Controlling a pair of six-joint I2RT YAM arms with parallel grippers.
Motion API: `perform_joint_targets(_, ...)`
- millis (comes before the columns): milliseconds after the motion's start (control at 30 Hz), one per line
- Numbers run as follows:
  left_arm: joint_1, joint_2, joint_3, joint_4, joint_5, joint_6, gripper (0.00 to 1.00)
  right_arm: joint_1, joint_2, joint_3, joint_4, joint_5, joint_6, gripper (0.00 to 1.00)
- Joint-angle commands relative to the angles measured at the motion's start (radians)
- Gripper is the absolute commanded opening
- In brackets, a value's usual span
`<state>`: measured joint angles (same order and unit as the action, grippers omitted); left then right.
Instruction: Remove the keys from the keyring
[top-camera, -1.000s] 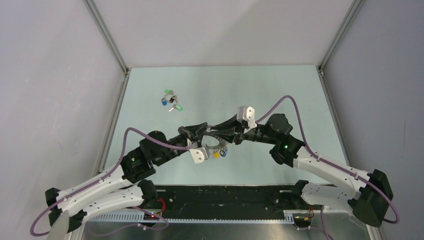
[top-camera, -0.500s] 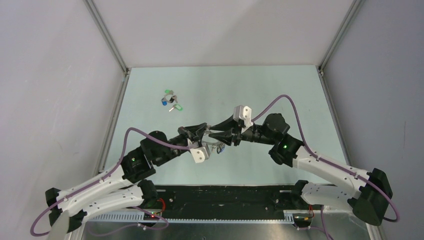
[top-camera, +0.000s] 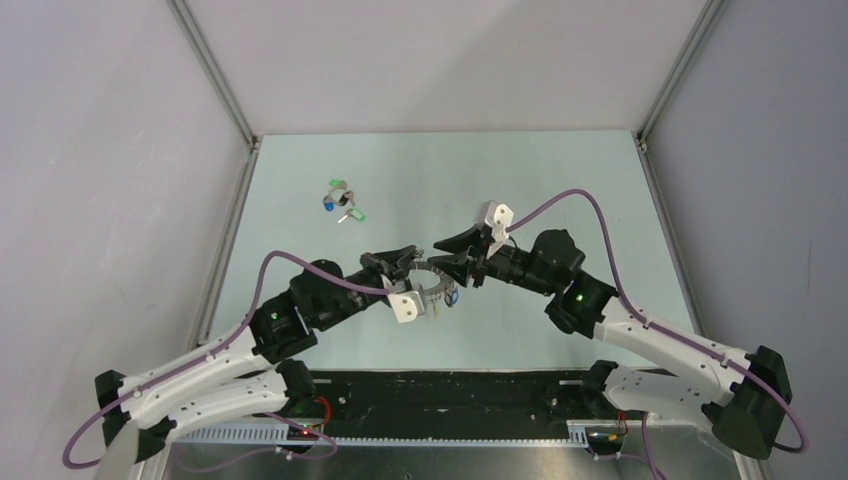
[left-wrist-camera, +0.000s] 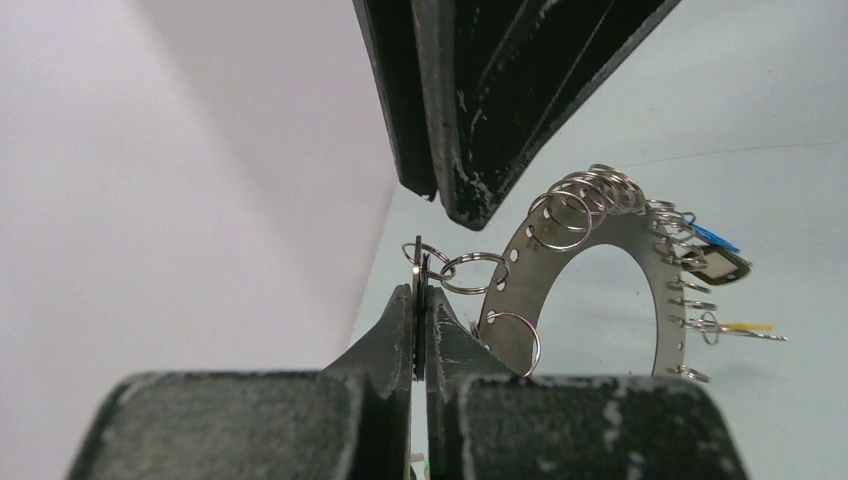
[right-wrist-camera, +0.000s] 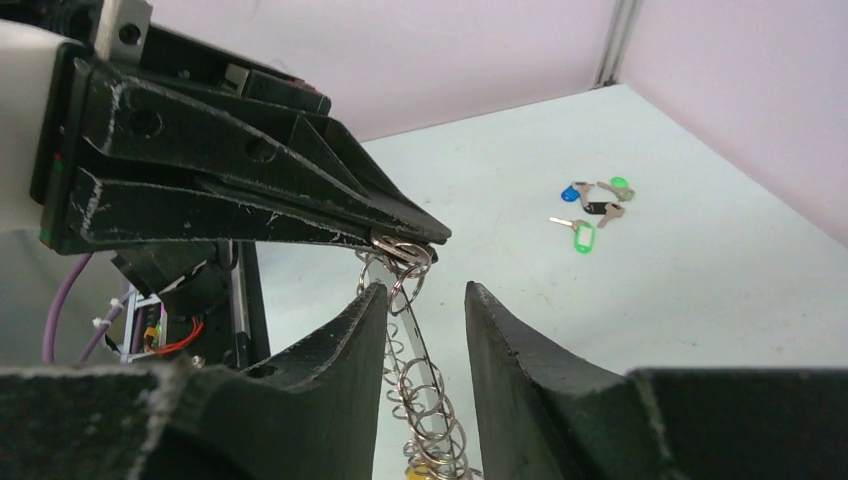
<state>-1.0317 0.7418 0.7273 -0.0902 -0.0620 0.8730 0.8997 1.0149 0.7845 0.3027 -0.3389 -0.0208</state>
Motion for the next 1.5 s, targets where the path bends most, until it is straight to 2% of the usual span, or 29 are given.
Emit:
perform_joint_targets(0, 0.000, 0.001, 0.023, 0.073, -0.022, 0.008, 0.00, 0.011, -0.022, -0.011, 0.048, 0.051, 0.042, 0.39)
perform_joint_targets(533, 0.001, -0.003, 0.021, 0.075, -0.022, 0.010, 0.00, 0.038, 0.059, -0.012, 0.132, 0.065, 0.051, 0.37)
perform_joint_targets(667, 0.000, -0.005, 0.021, 0.073, -0.020, 0.010, 0.00, 0.039, 0.069, -0.011, 0.139, 0.065, 0.049, 0.33)
perform_joint_targets(733, 0.001, -0.007, 0.020, 0.075, -0.022, 0.011, 0.00, 0.038, 0.069, -0.011, 0.138, 0.063, 0.047, 0.23)
perform_joint_targets(767, 0.001, -0.008, 0.020, 0.074, -0.023, 0.012, 0.00, 0.038, 0.066, -0.011, 0.131, 0.060, 0.043, 0.12)
perform_joint_targets(833, 0.000, -0.008, 0.020, 0.075, -0.027, 0.013, 0.00, 0.039, 0.055, -0.012, 0.121, 0.060, 0.037, 0.00)
perform_joint_targets(1133, 0.002, -0.005, 0.021, 0.074, -0.045, 0.014, 0.00, 0.035, -0.036, -0.016, 0.035, 0.058, 0.025, 0.00)
perform_joint_targets(1467, 0.002, 0.011, 0.026, 0.074, -0.001, 0.005, 0.00, 0.015, -0.031, -0.072, 0.293, 0.068, 0.119, 0.00)
